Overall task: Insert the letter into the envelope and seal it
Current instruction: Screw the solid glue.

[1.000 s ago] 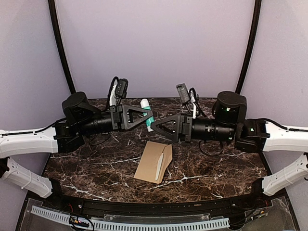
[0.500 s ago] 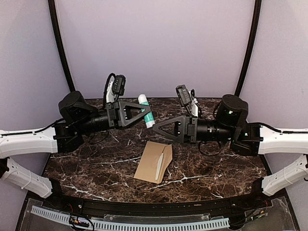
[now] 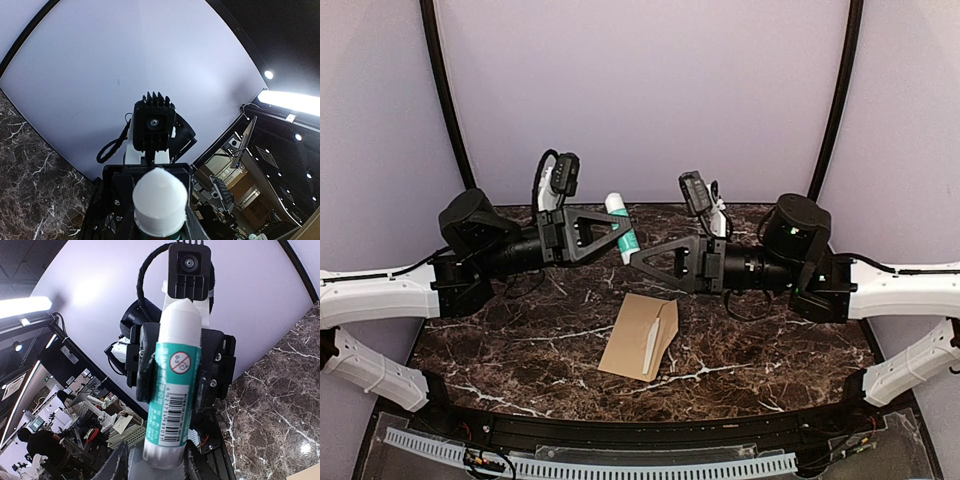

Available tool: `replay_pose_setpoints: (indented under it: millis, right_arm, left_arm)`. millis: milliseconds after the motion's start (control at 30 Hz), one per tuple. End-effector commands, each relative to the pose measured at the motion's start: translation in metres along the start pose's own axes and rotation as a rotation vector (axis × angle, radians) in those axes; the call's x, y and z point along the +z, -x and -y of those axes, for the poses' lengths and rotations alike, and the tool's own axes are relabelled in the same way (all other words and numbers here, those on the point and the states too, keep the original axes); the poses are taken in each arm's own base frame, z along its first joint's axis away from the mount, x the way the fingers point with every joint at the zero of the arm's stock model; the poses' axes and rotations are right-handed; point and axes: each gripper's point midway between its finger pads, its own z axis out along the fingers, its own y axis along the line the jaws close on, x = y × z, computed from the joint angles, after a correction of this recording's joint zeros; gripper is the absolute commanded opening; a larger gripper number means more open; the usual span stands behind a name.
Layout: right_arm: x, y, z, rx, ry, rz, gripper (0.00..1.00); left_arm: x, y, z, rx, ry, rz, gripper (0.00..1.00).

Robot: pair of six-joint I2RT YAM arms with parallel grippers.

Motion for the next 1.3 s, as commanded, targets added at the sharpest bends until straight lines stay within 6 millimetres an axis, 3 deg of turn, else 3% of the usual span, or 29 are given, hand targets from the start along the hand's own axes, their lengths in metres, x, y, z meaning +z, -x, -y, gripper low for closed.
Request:
replay_pose_setpoints:
  millis: [0,467,667,867,1267]
  right_arm:
    - [0.003,0.018,-0.020,-0.034,0.073,0.043,0.32]
    - [0.002,0.021,-0.010,-0.010,0.028,0.072,0.16]
    - [-0.006,0.025,0.005,-0.006,-0.062,0.094,0.15]
    - [-0.005,0.027,0.033,0.001,-0.228,0.065,0.14]
    - [0.011,0.024,0.117,-0.004,-0.663,-0.042,0.11]
  left_arm:
    - [-0.001,0.002,0.012,0.019,-0.048,0.008,0.00]
    - [-0.004,-0.004,0.004,0.020,-0.019,-0.003,0.00]
    - [-0.008,-0.009,-0.019,0.059,0.111,-0.022,0.00]
    - [-0.008,-0.019,-0.039,0.103,0.226,-0.060,0.00]
    - [-0.029,-0.022,-0.100,0.087,0.566,-0.030,0.00]
